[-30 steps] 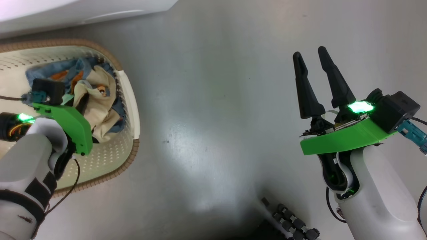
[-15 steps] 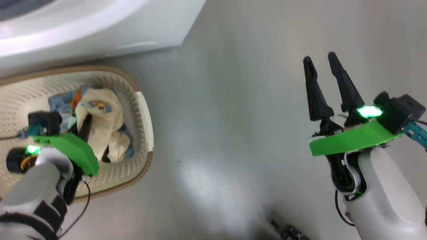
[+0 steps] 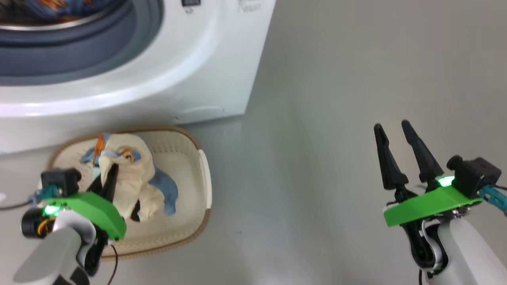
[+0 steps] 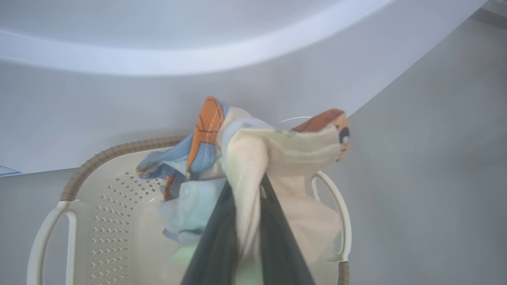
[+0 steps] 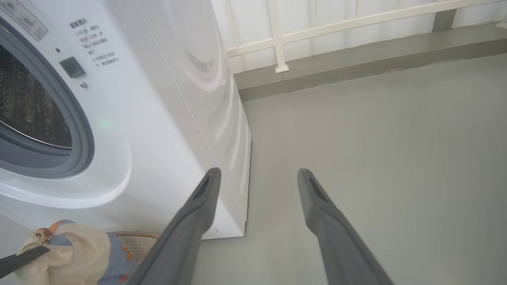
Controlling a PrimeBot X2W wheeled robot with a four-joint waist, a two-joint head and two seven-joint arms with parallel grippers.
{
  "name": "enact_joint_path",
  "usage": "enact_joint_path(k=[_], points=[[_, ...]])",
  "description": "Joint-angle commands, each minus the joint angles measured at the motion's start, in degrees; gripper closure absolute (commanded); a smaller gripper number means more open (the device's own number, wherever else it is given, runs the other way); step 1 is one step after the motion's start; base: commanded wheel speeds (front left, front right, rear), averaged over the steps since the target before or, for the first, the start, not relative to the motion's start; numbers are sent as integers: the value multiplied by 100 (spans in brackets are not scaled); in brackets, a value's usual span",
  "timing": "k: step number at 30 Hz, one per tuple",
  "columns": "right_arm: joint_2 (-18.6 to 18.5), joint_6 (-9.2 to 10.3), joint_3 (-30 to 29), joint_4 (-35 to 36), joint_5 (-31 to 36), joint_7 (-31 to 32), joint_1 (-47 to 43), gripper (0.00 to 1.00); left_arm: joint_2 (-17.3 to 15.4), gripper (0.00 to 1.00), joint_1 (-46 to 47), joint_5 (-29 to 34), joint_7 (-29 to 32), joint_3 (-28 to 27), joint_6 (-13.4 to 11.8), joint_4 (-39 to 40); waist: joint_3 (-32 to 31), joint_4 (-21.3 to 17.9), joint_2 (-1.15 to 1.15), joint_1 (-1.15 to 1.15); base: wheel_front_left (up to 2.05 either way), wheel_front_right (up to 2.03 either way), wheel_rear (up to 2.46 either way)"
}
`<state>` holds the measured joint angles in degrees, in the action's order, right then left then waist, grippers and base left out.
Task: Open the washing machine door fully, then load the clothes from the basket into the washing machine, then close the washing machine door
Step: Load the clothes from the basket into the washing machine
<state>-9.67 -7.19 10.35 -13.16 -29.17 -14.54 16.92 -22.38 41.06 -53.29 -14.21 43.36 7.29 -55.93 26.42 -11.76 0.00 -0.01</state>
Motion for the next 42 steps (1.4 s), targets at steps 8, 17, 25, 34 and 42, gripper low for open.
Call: enact_joint_path(k=[8,17,25,34,42], points=[[-250,-30,74,18,-81,-46,-565,0,-25,100,-993,1190,-78,-1490,-21,858,-1263,599,0,1,0,0,0],[-375,-30,26,-37,-99,-46,-980,0,189,100,-1924,2155,-78,-2569,-73,1761,-1844,790,0,1,0,0,0],[-456,-30,-84,-2,-93,-46,-1315,0,425,100,-2642,2869,-78,-3333,-66,2673,-2149,985,0,1,0,0,0],[-536,-30,-190,38,-98,-46,-1577,0,714,100,-3362,3342,-79,-3958,-31,3619,-2370,1146,0,1,0,0,0],[-554,-30,-275,91,-85,-46,-1642,0,924,100,-3860,3551,-79,-4293,-14,4264,-2320,1200,0,1,0,0,0]])
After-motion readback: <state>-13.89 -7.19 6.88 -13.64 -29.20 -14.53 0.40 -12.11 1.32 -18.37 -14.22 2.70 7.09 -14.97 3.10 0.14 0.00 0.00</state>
